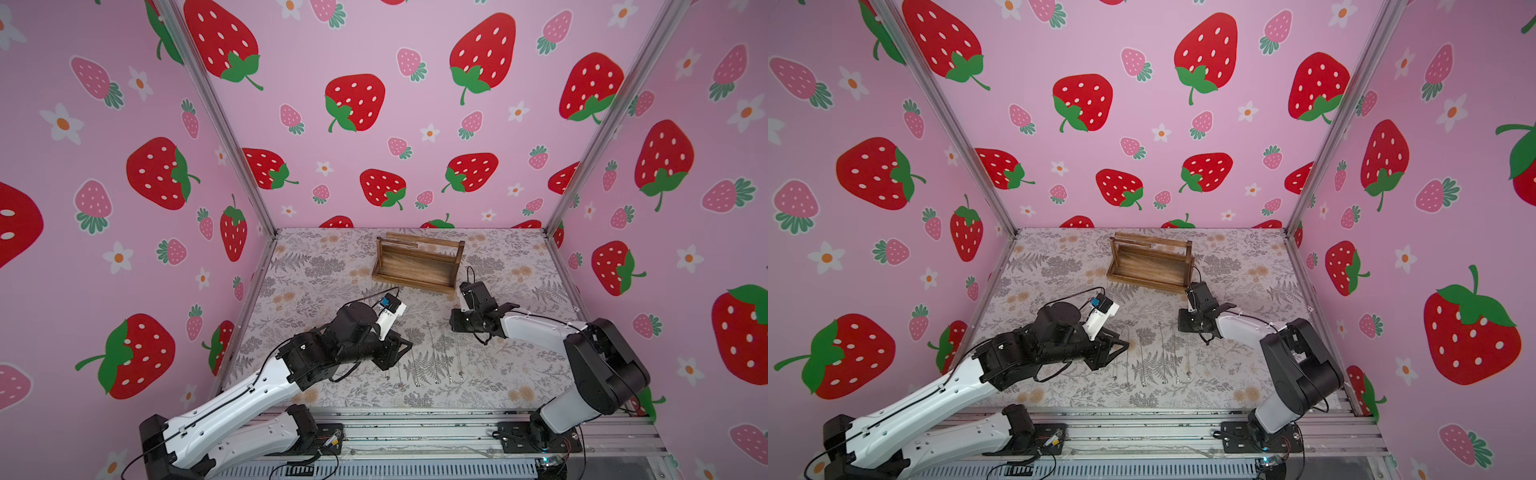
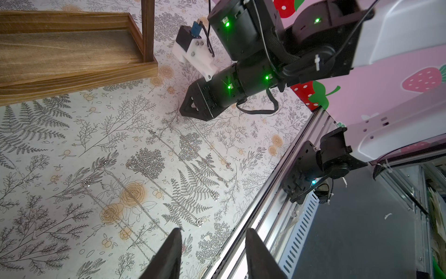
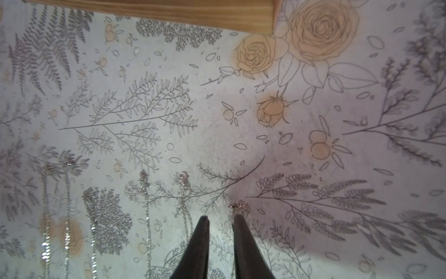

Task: Take the necklace off the jewelry display stand
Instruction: Place the necklace at the center of the board.

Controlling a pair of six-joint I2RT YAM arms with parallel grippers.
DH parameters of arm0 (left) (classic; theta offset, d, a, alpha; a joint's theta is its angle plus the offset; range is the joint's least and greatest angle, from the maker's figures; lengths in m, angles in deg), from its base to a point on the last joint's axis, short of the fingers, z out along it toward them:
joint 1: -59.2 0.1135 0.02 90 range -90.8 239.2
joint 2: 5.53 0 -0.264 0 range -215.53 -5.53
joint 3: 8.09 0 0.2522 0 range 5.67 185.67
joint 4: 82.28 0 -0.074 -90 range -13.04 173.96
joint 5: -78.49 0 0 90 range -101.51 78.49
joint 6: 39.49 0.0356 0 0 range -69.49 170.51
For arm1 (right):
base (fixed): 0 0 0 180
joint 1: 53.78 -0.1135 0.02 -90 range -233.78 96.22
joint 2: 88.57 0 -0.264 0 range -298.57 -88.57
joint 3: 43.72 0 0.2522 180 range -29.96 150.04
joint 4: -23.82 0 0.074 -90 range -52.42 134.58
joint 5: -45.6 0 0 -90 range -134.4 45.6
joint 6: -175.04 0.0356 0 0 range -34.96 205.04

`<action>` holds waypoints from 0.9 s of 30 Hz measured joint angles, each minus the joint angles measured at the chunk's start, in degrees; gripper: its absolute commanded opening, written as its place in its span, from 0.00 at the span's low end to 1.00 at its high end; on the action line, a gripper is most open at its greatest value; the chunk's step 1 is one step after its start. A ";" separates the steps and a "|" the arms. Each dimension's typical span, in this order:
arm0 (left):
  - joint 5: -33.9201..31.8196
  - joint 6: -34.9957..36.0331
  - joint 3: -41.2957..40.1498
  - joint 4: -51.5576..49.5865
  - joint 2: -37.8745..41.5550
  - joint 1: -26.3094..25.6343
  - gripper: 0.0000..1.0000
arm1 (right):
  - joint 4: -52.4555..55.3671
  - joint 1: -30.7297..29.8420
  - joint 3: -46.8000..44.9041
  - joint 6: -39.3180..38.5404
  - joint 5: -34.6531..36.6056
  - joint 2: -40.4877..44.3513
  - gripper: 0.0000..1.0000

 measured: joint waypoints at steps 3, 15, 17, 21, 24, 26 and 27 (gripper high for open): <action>0.00 -0.24 0.00 0.02 0.00 0.00 0.45 | 0.02 0.00 -0.39 0.02 -0.59 2.25 0.24; 1.05 -1.84 -0.31 3.56 -0.20 0.96 0.49 | 3.41 0.00 -3.41 0.07 -1.27 17.51 0.40; 2.25 -2.73 -1.79 6.60 0.07 2.93 0.51 | 4.63 0.02 -3.41 -0.33 -0.83 21.18 0.46; 6.08 -5.29 -6.08 12.11 0.33 9.66 0.58 | 8.02 0.00 -3.39 -1.46 0.24 26.86 0.58; 8.35 -8.24 -9.64 17.16 0.33 14.71 0.76 | 10.80 0.02 -3.41 -2.47 1.25 31.04 0.78; 9.27 -10.32 -12.50 21.27 0.24 17.09 1.00 | 12.31 0.00 -3.41 -2.80 2.43 35.01 0.91; 9.62 -11.08 -13.55 22.53 0.15 17.81 0.99 | 12.87 0.02 -3.43 -3.06 2.86 36.72 0.93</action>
